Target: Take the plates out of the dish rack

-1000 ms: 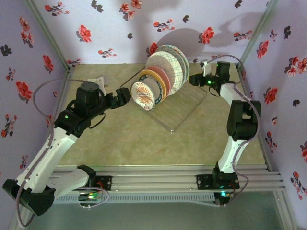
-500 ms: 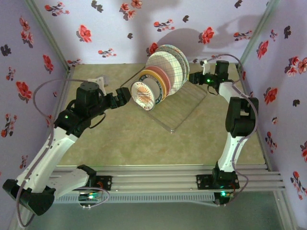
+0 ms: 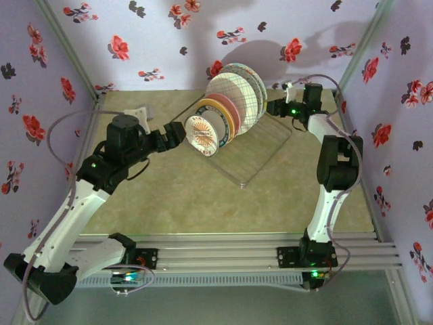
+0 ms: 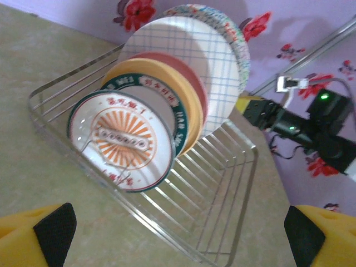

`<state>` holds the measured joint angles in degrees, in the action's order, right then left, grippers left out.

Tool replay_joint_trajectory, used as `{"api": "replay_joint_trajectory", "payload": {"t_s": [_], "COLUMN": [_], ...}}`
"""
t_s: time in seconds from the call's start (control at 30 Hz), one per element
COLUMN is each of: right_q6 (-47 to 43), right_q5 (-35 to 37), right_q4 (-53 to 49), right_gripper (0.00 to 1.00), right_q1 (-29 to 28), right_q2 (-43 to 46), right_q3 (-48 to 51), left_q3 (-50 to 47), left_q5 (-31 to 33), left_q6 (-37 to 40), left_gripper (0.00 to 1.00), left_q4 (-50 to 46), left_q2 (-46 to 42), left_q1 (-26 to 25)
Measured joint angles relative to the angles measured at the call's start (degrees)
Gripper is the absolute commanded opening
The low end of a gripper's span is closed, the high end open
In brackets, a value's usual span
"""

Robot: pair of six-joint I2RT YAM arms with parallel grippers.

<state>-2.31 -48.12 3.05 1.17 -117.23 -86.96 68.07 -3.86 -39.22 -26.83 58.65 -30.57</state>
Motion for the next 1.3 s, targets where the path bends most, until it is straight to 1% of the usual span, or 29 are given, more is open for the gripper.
{"api": "replay_joint_trajectory", "payload": {"t_s": [0.3, 0.53, 0.73, 1.07, 1.3], "right_q6": [0.0, 0.0, 0.0, 0.0, 0.0], "right_q5": [-0.2, -0.2, -1.0, -2.3, -2.5], "right_q4": [0.1, 0.1, 0.1, 0.2, 0.3], "right_gripper": [0.37, 0.34, 0.31, 0.29, 0.24], "right_q1": [-0.7, -1.7, -1.7, -1.7, -2.4], "right_q2": [-1.7, -2.9, -4.2, -5.0, -5.7], "right_q3": [-1.2, -3.9, -4.7, -5.3, -5.5], "left_q3": [-3.7, -3.9, -3.8, -3.8, -3.8], "left_q5": [-3.4, -3.9, -4.0, -4.3, -4.3], "left_q6": [-2.0, -4.0, -4.8, -5.5, -5.5], "left_gripper": [1.00, 1.00, 1.00, 1.00, 1.00], "left_q4": [14.2, 20.5, 22.1, 22.1, 22.1], "left_q2": [-2.5, -2.5, -2.3, -1.8, -1.4], "left_q1": [-0.2, -0.2, -0.2, -0.3, -0.3]}}
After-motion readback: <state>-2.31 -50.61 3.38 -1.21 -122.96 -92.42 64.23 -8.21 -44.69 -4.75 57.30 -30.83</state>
